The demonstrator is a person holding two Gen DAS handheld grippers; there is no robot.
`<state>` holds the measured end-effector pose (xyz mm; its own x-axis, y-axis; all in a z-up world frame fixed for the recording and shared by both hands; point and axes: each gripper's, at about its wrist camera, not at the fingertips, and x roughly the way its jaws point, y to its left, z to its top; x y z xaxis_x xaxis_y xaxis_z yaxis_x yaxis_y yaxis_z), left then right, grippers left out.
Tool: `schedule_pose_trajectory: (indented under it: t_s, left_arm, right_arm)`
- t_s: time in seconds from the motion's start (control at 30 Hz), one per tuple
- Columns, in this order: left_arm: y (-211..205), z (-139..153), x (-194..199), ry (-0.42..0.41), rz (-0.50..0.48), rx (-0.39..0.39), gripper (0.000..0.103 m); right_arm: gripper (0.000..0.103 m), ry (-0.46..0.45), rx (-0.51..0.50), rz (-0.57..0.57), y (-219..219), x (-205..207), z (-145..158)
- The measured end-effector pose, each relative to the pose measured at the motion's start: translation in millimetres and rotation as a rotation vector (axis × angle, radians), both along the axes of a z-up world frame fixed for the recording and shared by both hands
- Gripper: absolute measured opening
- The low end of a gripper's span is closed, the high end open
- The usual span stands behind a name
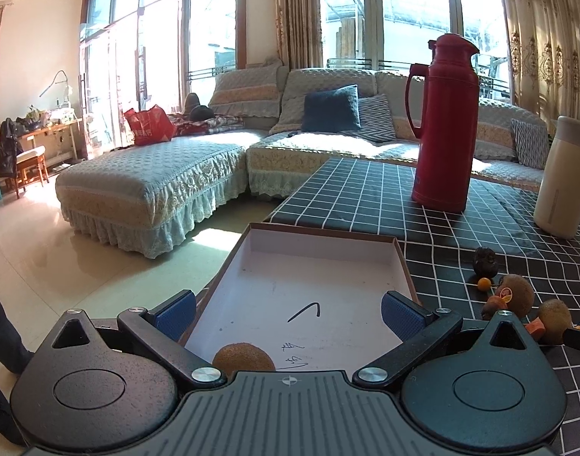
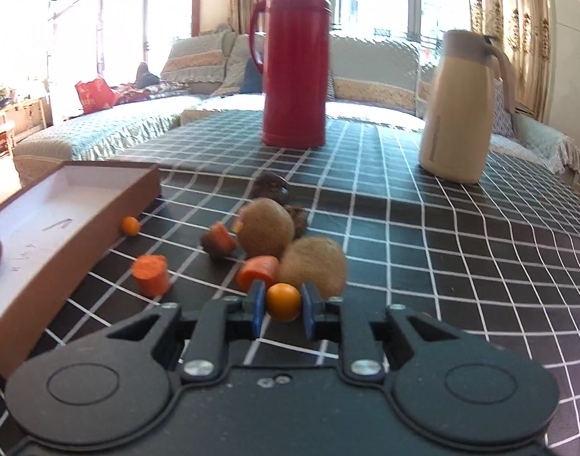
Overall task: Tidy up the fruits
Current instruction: 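Carry the kumquat with the right gripper into the white tray and release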
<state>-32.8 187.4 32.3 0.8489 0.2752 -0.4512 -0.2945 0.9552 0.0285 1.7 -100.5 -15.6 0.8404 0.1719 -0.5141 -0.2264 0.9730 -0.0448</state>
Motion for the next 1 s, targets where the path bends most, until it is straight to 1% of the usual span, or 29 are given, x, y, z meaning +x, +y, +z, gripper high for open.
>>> schedule_pose_trajectory:
  t_s: [0.13,0.3,0.4,0.53,0.7,0.87,0.93,0.97,1.0]
  left_arm:
    - [21.2,3.9,-1.9,-0.019,0.056,-0.040,0.103]
    - [43.6,1.7,-1.4,-0.020,0.112,-0.081,0.103]
    - [51.2,0.2,-0.8,-0.018,0.128,-0.090,0.103]
    - [56.2,0.1,-1.2,-0.022,0.139,-0.099,0.103]
    - [62.4,-1.4,0.9,-0.018,0.152,-0.113,0.103]
    - [61.8,-3.5,3.1,-0.009,0.151,-0.114,0.103]
    - [60.4,-3.7,4.0,-0.007,0.146,-0.111,0.103]
    - [59.0,-3.5,4.0,-0.008,0.145,-0.108,0.103]
    - [58.4,-3.6,4.1,-0.006,0.143,-0.106,0.103]
  right_arm:
    - [0.019,-0.042,0.016,0.122,41.6,-17.9,18.3]
    - [0.019,-0.057,0.028,0.253,94.9,-34.4,31.7]
    - [0.019,-0.045,0.024,0.316,123.4,-42.8,31.3]
    - [0.019,-0.010,0.010,0.378,153.9,-48.2,20.7]
    - [0.019,0.041,-0.017,0.411,174.0,-51.4,3.0]
    - [0.020,0.075,-0.026,0.405,176.3,-49.1,-8.7]
    - [0.022,0.076,-0.028,0.399,175.6,-47.4,-10.1]
    - [0.025,0.076,-0.031,0.396,175.2,-47.9,-10.1]
    - [0.026,0.082,-0.032,0.400,175.1,-47.4,-10.3]
